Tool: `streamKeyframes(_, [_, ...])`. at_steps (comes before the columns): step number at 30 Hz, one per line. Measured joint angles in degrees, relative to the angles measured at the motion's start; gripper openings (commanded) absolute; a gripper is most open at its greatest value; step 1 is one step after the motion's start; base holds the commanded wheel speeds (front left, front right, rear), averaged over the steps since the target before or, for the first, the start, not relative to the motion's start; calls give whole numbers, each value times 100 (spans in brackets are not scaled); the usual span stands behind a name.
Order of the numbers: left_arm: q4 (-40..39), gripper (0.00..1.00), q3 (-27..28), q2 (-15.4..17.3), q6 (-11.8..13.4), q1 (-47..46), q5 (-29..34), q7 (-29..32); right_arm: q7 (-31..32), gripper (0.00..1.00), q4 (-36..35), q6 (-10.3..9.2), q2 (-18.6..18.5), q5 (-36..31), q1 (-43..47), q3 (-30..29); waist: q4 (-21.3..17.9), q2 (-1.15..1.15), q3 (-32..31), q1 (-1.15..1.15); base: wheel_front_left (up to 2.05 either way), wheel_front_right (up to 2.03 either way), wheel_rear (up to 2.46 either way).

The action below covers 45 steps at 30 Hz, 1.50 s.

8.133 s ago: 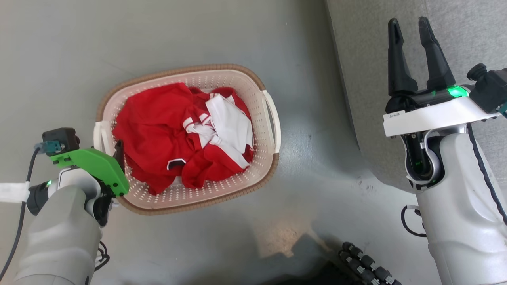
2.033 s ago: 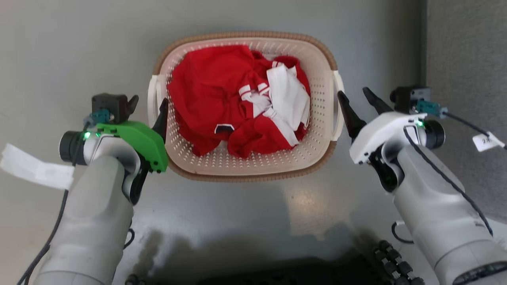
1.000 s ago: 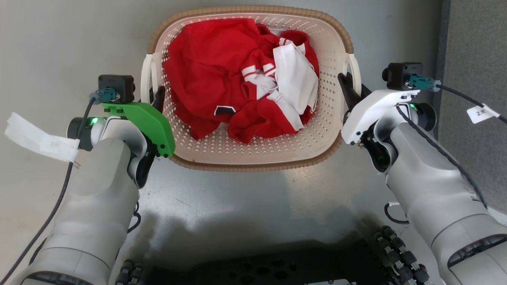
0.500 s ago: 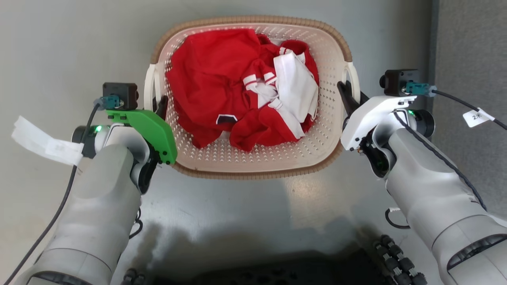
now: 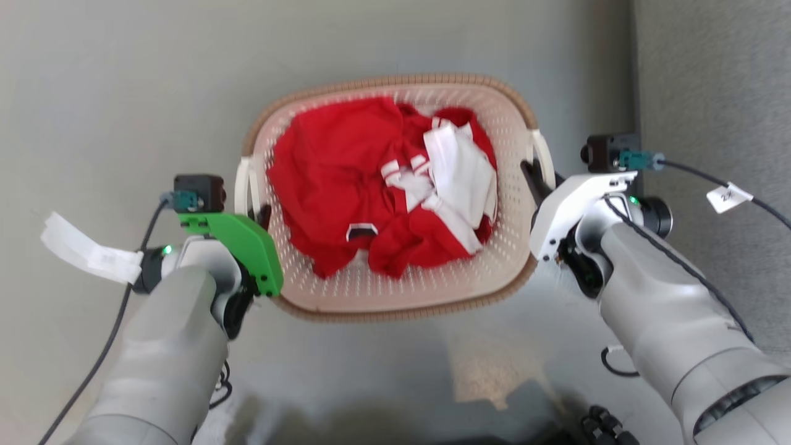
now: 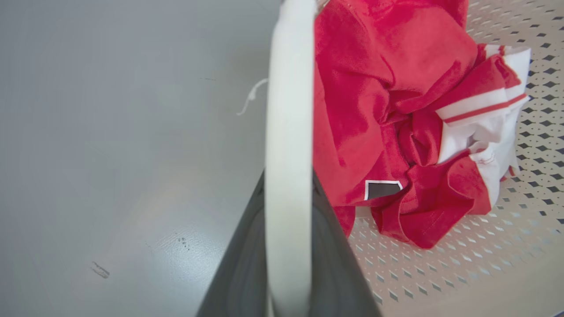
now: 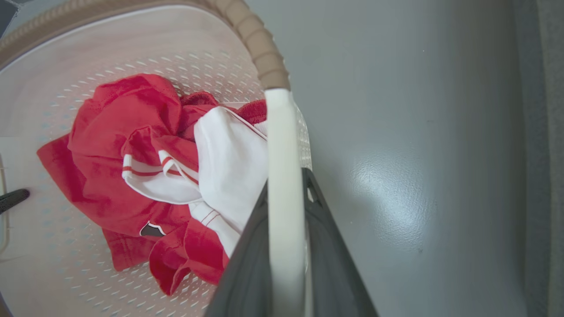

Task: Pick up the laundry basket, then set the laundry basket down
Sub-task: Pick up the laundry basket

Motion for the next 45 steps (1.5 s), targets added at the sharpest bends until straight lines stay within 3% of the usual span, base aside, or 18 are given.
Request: streamKeyframes(45, [202,0,-818,-42,1,1610,-1224,1767,1639,0,404,0,32,943,1384,1012,-13,0,-3381,0,0,0,0])
